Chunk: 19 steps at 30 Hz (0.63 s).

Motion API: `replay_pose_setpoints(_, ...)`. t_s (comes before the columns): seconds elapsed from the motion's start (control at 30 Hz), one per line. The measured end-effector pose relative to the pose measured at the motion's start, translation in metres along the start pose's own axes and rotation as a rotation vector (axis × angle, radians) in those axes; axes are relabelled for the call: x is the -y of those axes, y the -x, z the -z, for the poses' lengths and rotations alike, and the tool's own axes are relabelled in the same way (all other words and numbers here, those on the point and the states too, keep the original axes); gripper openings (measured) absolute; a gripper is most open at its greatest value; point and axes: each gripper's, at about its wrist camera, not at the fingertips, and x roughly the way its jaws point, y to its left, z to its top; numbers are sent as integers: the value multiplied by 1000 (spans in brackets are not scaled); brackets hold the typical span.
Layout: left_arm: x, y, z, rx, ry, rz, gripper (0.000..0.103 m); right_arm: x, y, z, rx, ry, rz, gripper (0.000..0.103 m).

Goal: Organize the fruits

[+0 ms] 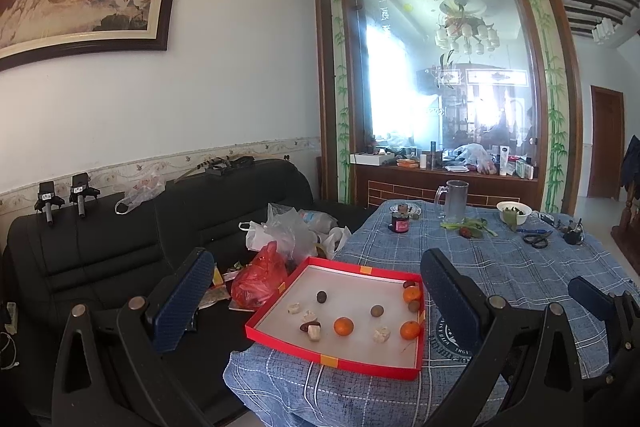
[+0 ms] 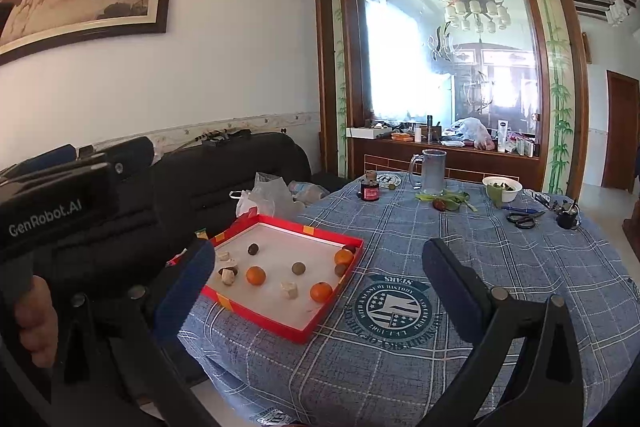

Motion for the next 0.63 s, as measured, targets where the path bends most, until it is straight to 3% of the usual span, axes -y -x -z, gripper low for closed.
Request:
replay_pose_setpoints(0.47, -2, -1, 5, -9, 5, 3, 103, -4, -8, -1, -2, 2, 8, 103)
replay_pose_setpoints(0.63, -2, 4, 5, 17, 21, 53, 103, -5, -10, -2, 5, -7, 8, 103)
